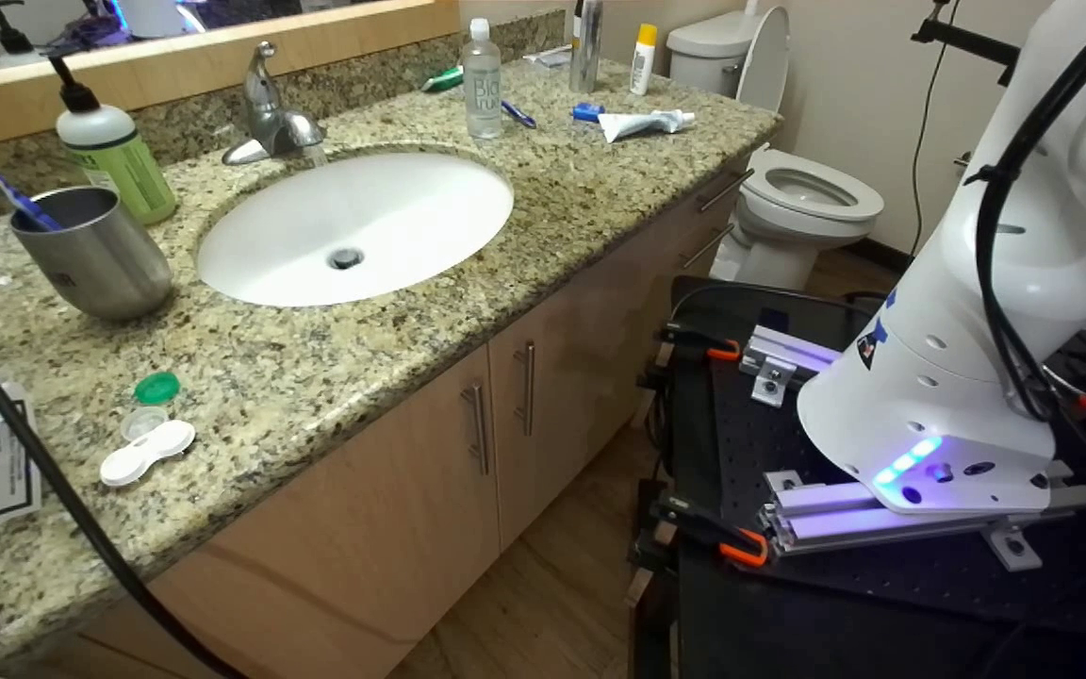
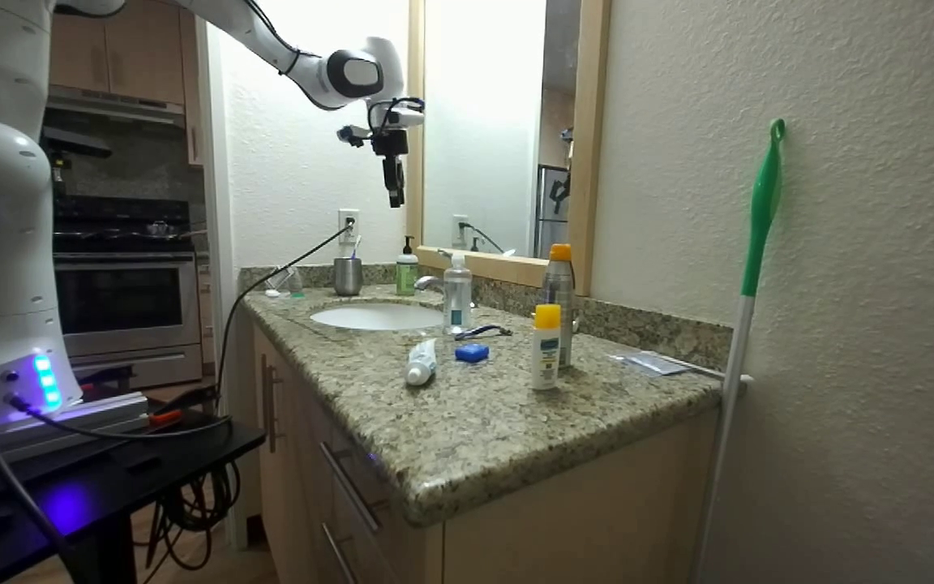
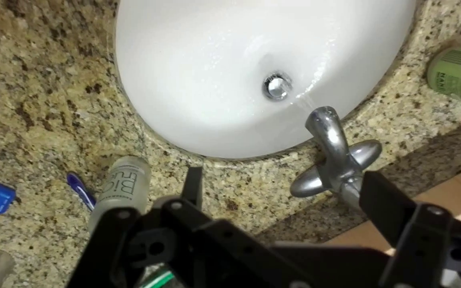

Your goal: Close the tap

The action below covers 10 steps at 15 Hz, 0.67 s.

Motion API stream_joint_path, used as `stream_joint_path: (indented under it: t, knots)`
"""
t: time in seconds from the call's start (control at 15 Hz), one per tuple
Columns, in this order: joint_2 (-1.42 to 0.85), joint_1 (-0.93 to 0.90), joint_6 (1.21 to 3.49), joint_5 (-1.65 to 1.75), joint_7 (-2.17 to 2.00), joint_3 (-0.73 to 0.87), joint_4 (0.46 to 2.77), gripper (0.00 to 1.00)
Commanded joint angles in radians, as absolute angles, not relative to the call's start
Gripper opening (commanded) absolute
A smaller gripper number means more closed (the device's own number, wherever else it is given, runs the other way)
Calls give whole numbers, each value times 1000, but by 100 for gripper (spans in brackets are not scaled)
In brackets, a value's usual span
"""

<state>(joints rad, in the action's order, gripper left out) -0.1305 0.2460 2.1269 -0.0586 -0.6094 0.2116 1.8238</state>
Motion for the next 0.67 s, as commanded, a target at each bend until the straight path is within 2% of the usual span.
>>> stream_joint_path:
  t: [0.0, 0.4, 0.53, 0.6]
  knots:
    - [-360, 258, 1961, -77, -640, 246, 1591, 100]
    - [-610, 261, 2049, -122, -749, 254, 1294, 100]
    - [-653, 248, 2088, -101, -798, 260, 1240, 100]
    - [-600, 251, 2074, -96, -765, 255, 1317, 100]
